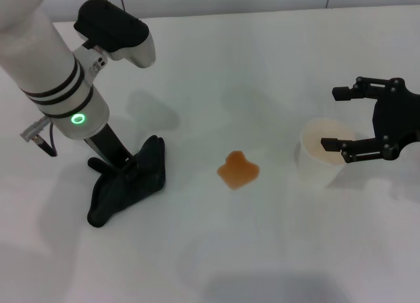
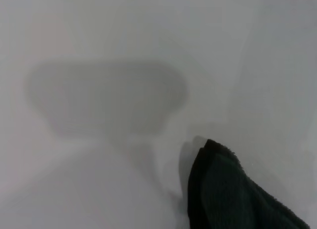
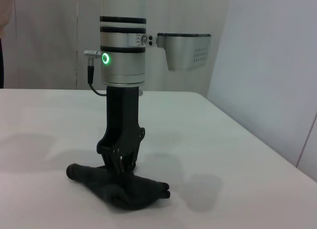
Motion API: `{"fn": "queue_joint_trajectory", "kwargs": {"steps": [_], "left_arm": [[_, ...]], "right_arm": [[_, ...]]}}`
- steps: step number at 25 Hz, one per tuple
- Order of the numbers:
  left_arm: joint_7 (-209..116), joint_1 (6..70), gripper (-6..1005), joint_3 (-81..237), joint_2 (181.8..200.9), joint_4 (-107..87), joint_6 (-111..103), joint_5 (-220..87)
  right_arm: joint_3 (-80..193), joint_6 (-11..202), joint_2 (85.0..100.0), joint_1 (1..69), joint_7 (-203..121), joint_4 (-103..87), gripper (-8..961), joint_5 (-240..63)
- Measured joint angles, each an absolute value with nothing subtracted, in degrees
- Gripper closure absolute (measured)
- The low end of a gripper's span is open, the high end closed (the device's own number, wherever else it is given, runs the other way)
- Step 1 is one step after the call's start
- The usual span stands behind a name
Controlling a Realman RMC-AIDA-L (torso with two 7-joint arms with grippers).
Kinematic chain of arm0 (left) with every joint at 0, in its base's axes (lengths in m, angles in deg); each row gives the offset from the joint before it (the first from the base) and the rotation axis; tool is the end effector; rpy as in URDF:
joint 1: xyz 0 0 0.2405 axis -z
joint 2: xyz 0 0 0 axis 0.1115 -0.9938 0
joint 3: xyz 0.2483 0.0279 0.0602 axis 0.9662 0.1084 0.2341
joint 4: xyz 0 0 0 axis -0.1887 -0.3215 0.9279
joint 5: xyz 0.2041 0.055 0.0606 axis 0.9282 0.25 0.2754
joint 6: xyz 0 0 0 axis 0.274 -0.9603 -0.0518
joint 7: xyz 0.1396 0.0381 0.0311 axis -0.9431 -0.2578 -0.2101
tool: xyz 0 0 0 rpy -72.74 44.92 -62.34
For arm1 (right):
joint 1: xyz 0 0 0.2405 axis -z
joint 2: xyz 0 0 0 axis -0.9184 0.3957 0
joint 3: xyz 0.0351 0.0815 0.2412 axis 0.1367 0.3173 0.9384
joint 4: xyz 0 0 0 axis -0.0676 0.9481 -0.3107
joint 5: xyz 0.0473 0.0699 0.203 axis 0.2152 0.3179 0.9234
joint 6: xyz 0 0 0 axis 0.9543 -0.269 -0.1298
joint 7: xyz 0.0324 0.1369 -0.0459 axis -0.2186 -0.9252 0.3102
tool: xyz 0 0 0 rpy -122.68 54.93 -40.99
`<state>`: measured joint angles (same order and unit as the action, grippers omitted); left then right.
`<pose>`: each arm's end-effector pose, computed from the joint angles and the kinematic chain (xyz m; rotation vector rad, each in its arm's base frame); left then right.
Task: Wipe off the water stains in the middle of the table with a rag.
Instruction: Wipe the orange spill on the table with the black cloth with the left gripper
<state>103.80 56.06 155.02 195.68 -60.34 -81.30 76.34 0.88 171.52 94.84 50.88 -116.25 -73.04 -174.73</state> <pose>-0.1880 0.3870 -0.0502 -2.5607 -0.9995 0.8290 0.2388 0.3275 0.0520 -2.7052 0.0476 0.4340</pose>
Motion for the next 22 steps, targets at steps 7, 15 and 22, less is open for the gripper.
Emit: {"fn": "queue_joint_trajectory", "kwargs": {"steps": [7, 15, 22], "left_arm": [[104.05, 56.06, 859, 154.97, 195.67, -60.32, -81.35, 76.43], [104.07, 55.95, 863, 154.99, 195.57, -60.7, -81.36, 76.47], [104.07, 56.07, 876, 154.99, 195.47, -61.07, -81.38, 76.46]], "right_arm": [[0.88, 171.85, 94.83, 50.87, -116.22, -73.04, 96, -174.68], [0.88, 171.86, 94.84, 50.87, -116.22, -73.05, 96, -174.67], [0.88, 171.85, 94.84, 50.87, -116.25, -73.05, 96, -174.67]]}}
